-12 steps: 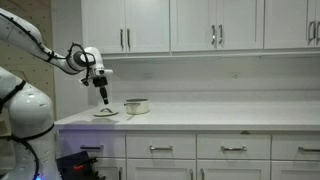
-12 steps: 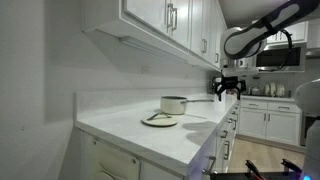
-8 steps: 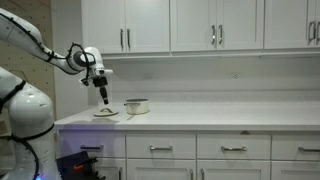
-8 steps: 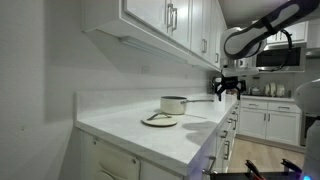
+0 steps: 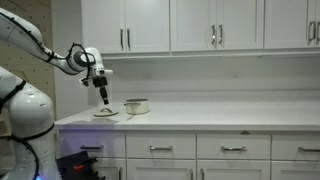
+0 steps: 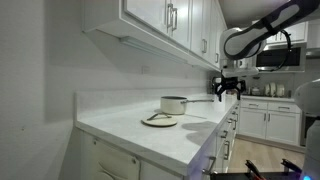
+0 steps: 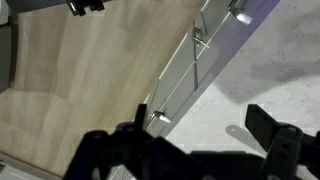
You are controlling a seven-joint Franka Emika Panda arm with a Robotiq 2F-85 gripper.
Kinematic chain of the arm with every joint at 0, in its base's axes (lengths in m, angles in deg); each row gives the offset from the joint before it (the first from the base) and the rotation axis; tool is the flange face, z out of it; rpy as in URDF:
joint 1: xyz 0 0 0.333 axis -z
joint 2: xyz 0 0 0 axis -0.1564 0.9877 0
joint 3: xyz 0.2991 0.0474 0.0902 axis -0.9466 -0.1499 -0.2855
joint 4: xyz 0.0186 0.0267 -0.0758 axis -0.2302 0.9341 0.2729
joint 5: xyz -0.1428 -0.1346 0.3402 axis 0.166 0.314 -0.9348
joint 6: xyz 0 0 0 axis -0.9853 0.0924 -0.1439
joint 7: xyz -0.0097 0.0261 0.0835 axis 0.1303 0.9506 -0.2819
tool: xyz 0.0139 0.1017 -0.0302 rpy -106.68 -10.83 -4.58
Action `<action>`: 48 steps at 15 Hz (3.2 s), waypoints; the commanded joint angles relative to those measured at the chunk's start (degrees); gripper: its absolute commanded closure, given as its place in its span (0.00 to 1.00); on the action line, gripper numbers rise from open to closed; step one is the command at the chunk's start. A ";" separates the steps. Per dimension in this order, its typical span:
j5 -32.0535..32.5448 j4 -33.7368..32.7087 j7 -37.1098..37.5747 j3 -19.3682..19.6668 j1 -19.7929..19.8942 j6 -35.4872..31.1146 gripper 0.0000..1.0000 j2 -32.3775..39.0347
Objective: Take the white lid and place it on the white pot
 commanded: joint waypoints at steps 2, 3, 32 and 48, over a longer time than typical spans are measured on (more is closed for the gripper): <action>2.13 -3.41 -0.67 -0.52 -0.70 -0.87 0.00 5.94; 2.45 -4.38 -1.08 -0.75 -0.98 -1.19 0.00 7.57; 14.61 -34.84 -40.49 0.49 -14.84 6.42 0.00 43.05; 15.19 -40.54 -77.81 1.36 -16.96 2.63 0.00 50.32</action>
